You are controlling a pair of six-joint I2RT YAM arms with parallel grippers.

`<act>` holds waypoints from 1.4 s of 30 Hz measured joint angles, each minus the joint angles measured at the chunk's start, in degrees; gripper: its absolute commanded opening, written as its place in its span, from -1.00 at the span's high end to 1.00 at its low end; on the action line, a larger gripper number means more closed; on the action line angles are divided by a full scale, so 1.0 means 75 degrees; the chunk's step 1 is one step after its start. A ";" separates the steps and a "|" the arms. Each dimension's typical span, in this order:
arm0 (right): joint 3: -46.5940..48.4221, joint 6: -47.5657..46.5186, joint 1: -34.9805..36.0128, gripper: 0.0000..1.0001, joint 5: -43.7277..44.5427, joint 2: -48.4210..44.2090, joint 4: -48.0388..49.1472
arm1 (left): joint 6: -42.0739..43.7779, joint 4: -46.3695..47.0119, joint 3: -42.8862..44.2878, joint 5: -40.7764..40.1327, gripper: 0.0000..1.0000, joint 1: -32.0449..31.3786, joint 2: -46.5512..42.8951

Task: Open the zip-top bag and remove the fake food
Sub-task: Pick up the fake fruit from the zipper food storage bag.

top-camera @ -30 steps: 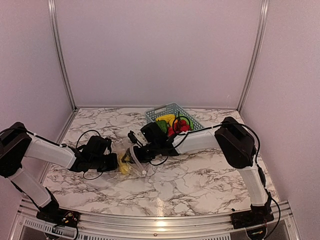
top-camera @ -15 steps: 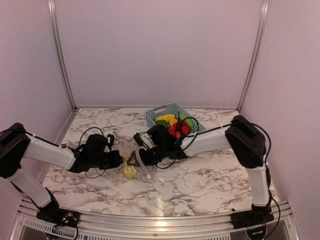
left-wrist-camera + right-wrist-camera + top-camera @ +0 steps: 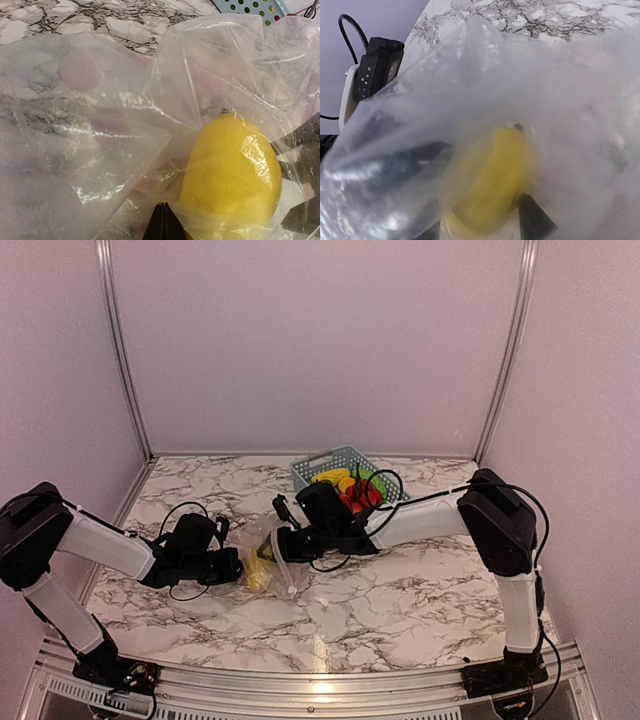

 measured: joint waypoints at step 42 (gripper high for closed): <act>0.1393 -0.0041 -0.0009 -0.11 0.0312 0.1061 -0.0498 | 0.0017 0.0230 -0.0058 0.0108 1.00 0.0015 0.0239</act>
